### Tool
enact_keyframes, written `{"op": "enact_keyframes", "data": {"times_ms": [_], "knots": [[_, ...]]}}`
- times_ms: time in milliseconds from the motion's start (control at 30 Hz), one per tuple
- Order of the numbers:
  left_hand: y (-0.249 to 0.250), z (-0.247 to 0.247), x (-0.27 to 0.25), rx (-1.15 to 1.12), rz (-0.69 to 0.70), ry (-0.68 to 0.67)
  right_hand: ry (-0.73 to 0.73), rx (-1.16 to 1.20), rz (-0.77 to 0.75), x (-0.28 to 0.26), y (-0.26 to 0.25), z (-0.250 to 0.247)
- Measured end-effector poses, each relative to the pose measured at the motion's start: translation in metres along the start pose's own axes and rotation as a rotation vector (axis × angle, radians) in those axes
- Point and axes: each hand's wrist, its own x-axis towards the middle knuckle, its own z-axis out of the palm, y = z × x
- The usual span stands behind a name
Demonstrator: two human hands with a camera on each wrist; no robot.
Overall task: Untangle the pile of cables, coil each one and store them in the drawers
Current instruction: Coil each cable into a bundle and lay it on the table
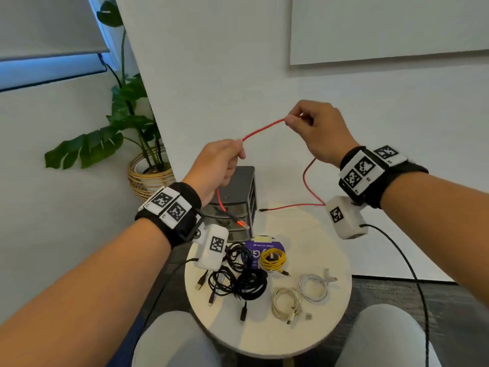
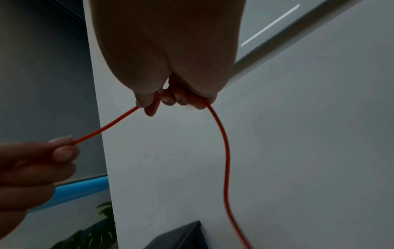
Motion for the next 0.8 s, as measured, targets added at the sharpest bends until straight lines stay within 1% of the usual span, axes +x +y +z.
{"op": "enact_keyframes", "data": {"times_ms": [67,100,133,200,267,300,400,467,500,567,633,700,767,800], "knots": [[0.008,-0.006,-0.011,-0.171,-0.022,-0.074,0.021,-0.093,-0.088,0.012,-0.012,-0.003],[0.013,-0.009,-0.015,-0.271,-0.031,-0.112,-0.001,-0.172,-0.15,0.017,-0.017,-0.005],[0.019,-0.012,-0.019,-0.363,-0.028,-0.144,-0.049,-0.272,-0.215,0.02,-0.019,-0.007],[0.031,-0.018,-0.024,-0.462,0.046,-0.16,-0.19,-0.506,-0.334,0.022,-0.021,-0.009],[0.042,-0.023,-0.027,-0.458,0.148,-0.115,-0.332,-0.671,-0.42,0.016,-0.024,-0.01],[0.047,-0.023,-0.028,-0.435,0.18,-0.077,-0.389,-0.699,-0.45,0.012,-0.027,-0.009],[0.05,-0.016,-0.028,-0.391,0.196,0.068,-0.505,-0.685,-0.549,0.001,-0.048,-0.007],[0.049,-0.007,-0.027,-0.334,0.18,0.144,-0.53,-0.672,-0.628,-0.005,-0.068,-0.005],[0.047,-0.003,-0.025,-0.303,0.166,0.151,-0.519,-0.641,-0.659,-0.008,-0.079,-0.006],[0.041,0.004,-0.022,-0.266,0.129,0.117,-0.494,-0.569,-0.701,-0.012,-0.095,-0.008],[0.037,0.006,-0.02,-0.141,0.131,0.061,-0.508,-0.562,-0.709,-0.01,-0.104,-0.015],[0.039,0.009,-0.024,0.01,0.155,-0.036,-0.52,-0.549,-0.673,-0.002,-0.105,-0.027],[0.043,0.012,-0.031,0.036,0.168,-0.154,-0.493,-0.52,-0.664,0.008,-0.099,-0.038],[0.045,0.013,-0.034,0.036,0.181,-0.186,-0.49,-0.503,-0.655,0.012,-0.096,-0.041]]}}
